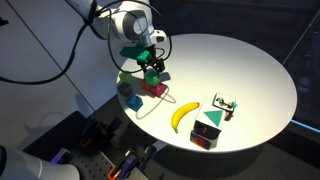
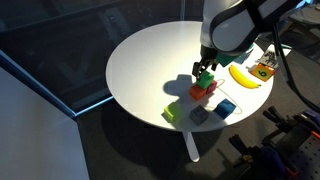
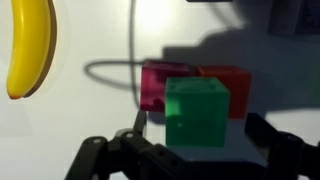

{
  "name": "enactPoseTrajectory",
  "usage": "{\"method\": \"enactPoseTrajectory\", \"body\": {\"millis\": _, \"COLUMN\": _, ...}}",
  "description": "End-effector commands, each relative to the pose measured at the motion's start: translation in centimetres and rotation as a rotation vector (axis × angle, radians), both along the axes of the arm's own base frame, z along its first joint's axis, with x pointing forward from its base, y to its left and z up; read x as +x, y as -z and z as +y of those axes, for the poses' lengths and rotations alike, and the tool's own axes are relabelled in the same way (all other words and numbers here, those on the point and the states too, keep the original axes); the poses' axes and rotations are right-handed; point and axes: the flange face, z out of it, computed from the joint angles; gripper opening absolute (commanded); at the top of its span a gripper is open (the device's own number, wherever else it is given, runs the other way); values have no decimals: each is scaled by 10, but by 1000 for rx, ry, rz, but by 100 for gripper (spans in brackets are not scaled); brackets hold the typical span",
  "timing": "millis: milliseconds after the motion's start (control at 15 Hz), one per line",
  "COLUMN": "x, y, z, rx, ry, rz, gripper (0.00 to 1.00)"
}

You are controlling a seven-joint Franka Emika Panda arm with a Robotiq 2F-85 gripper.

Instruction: Lift the green building block and put it between the pink and orange building block

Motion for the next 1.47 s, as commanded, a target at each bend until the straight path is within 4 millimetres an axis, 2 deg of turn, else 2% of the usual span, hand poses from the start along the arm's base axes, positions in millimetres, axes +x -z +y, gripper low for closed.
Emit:
{"method": "enactPoseTrajectory", "body": {"millis": 0, "x": 0, "y": -27, "z": 3, "rx": -9, "ry": 24, "rz": 9, "gripper": 100}}
{"method": "enactPoseTrajectory", "body": {"millis": 333, "x": 1, "y": -62, "z": 4, "rx": 1, "ry": 18, "rz": 1, "gripper": 100}}
{"method": "enactPoseTrajectory", "body": {"millis": 733, "x": -22, "y": -92, "z": -3, "rx": 2, "ry": -42, "rz": 34, "gripper": 100}}
{"method": "enactPoseTrajectory", "body": {"millis": 1000, "x": -39, "y": -109, "z": -18, "rx": 28, "ry": -90, "rz": 34, "gripper": 100}}
{"method": "enactPoseTrajectory", "body": {"millis": 1400, "x": -66, "y": -138, "z": -44, "rx": 38, "ry": -13, "rz": 55, "gripper": 100}}
